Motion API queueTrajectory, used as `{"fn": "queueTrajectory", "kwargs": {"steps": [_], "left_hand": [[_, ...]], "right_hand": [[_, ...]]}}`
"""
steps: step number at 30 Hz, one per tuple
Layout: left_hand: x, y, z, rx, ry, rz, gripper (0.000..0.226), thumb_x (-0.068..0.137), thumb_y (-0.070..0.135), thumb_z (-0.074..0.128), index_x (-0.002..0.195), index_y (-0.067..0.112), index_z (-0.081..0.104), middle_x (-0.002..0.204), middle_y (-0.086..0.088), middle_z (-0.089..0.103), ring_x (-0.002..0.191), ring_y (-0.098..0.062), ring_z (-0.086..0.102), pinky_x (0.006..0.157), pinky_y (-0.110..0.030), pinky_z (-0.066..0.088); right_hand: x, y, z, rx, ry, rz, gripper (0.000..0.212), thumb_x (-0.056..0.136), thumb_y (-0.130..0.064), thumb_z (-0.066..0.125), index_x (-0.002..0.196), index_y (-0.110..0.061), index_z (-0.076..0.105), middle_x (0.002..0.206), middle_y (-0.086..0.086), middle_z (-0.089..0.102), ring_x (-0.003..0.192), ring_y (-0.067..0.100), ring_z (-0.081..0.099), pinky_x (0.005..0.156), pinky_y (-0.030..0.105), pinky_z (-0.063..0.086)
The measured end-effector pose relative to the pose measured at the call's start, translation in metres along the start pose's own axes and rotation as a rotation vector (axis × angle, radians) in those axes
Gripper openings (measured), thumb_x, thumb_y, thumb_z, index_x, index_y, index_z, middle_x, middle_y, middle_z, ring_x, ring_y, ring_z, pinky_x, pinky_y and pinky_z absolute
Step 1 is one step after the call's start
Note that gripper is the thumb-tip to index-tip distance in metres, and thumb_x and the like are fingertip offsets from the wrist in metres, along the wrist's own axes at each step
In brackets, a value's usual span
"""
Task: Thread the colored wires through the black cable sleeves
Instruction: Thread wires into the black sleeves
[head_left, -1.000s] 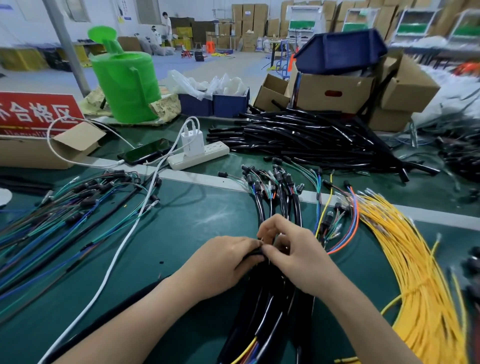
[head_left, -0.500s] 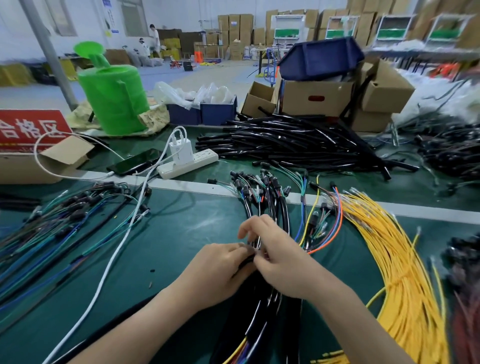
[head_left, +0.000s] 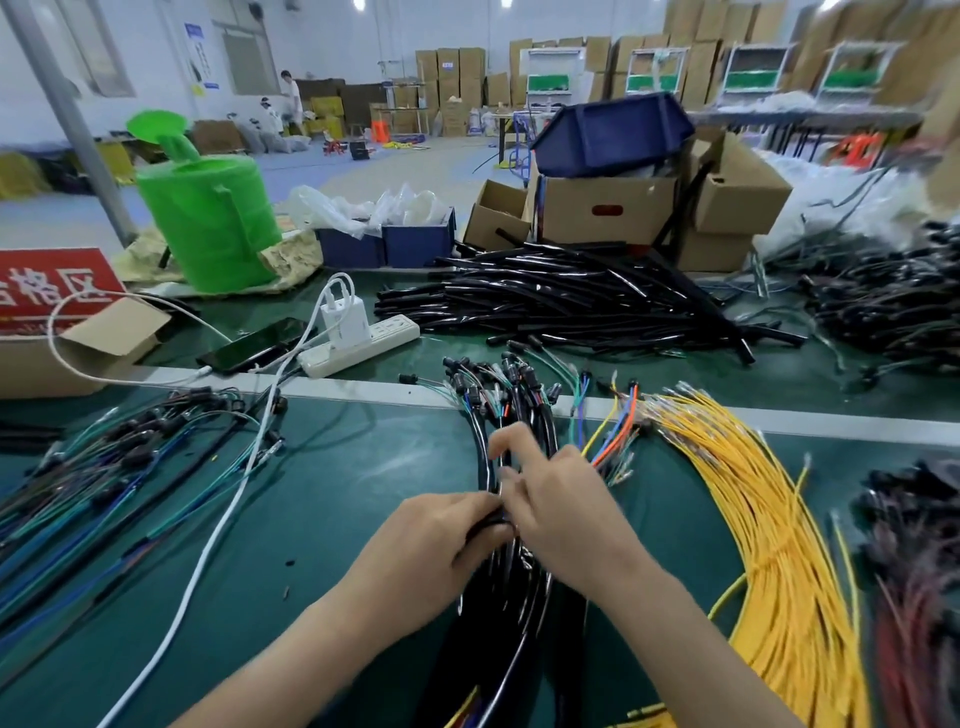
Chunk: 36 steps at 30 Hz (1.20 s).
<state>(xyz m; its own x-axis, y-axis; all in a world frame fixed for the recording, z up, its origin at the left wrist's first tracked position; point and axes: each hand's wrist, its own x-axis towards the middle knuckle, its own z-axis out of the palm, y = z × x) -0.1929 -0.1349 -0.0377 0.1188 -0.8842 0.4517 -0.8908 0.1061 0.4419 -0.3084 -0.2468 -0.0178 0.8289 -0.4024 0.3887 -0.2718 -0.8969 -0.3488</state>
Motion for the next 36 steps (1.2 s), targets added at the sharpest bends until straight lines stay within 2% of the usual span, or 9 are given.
{"fn": "queueTrajectory", "kwargs": {"steps": [5,8,12,15,18,22,28,31,36], "left_hand": [[0.007,0.018,-0.025,-0.036,0.024,-0.077,0.023,0.088,0.04,0.045,0.08,0.021,0.056,0.056,0.011,0.053,0.056,-0.011,0.046,0.053,-0.021,0.03],[0.004,0.027,-0.041,0.03,-0.06,-0.1,0.025,0.094,0.049,0.037,0.072,0.038,0.037,0.057,0.015,0.049,0.053,-0.004,0.043,0.05,-0.016,0.029],[0.017,0.034,-0.044,0.171,-0.363,-0.191,0.026,0.096,0.045,0.041,0.074,0.03,0.038,0.058,0.007,0.042,0.052,-0.008,0.041,0.052,-0.023,0.026],[0.035,0.037,-0.044,0.233,-0.42,-0.206,0.027,0.098,0.039,0.042,0.095,0.016,0.054,0.069,0.005,0.049,0.061,-0.015,0.042,0.061,-0.029,0.032],[0.041,0.042,-0.053,0.25,-0.419,-0.205,0.027,0.098,0.04,0.04,0.093,0.017,0.053,0.063,0.008,0.047,0.057,-0.01,0.044,0.06,-0.028,0.037],[0.039,0.045,-0.074,0.166,-0.385,-0.216,0.027,0.097,0.036,0.043,0.078,0.018,0.047,0.053,0.002,0.042,0.049,-0.01,0.041,0.048,-0.022,0.031],[0.038,0.05,-0.067,0.239,-0.501,-0.311,0.027,0.098,0.044,0.035,0.077,0.028,0.036,0.063,0.001,0.05,0.051,-0.015,0.042,0.056,-0.033,0.038],[0.049,0.054,-0.059,0.33,-0.489,-0.271,0.022,0.098,0.045,0.033,0.084,0.03,0.04,0.067,0.0,0.048,0.054,-0.015,0.044,0.053,-0.032,0.034],[0.064,0.072,-0.063,0.435,-0.373,-0.083,0.028,0.1,0.038,0.029,0.112,0.019,0.046,0.069,0.003,0.051,0.064,-0.026,0.052,0.065,-0.041,0.044]], "right_hand": [[0.007,-0.011,-0.009,0.395,0.097,-0.01,0.029,0.099,-0.034,0.03,0.111,-0.02,0.052,0.053,-0.024,0.049,0.057,-0.001,0.046,0.077,0.024,0.029],[0.004,0.011,-0.012,0.453,0.2,0.067,0.02,0.102,-0.027,0.037,0.095,-0.018,0.054,0.047,-0.01,0.04,0.046,0.007,0.039,0.062,0.016,0.025],[0.001,0.021,-0.003,0.414,0.195,0.106,0.01,0.099,-0.016,0.043,0.091,-0.02,0.046,0.04,-0.008,0.036,0.042,0.011,0.035,0.056,0.014,0.025],[0.006,0.002,0.005,0.47,0.185,0.054,0.016,0.1,-0.039,0.039,0.089,-0.027,0.042,0.047,-0.01,0.043,0.056,0.019,0.048,0.061,0.028,0.036],[0.008,-0.005,0.001,0.635,0.262,0.056,0.032,0.095,-0.052,0.03,0.084,-0.027,0.048,0.054,-0.002,0.044,0.052,0.006,0.041,0.059,0.018,0.033],[0.006,0.014,0.0,0.476,0.247,0.117,0.058,0.1,-0.051,0.022,0.071,-0.014,0.056,0.066,-0.003,0.051,0.076,0.009,0.048,0.086,0.03,0.03],[0.008,0.024,-0.002,0.557,0.309,0.15,0.058,0.099,-0.044,0.034,0.047,-0.018,0.029,0.046,-0.008,0.029,0.05,0.01,0.03,0.06,0.018,0.025],[0.011,0.015,-0.009,0.465,0.36,0.06,0.053,0.096,-0.045,0.034,0.048,-0.025,0.025,0.043,-0.012,0.025,0.048,0.007,0.034,0.063,0.014,0.025],[0.013,0.0,-0.029,0.49,0.489,-0.033,0.057,0.097,-0.043,0.028,0.047,-0.017,0.04,0.046,-0.007,0.04,0.055,0.008,0.041,0.073,0.027,0.032]]}}
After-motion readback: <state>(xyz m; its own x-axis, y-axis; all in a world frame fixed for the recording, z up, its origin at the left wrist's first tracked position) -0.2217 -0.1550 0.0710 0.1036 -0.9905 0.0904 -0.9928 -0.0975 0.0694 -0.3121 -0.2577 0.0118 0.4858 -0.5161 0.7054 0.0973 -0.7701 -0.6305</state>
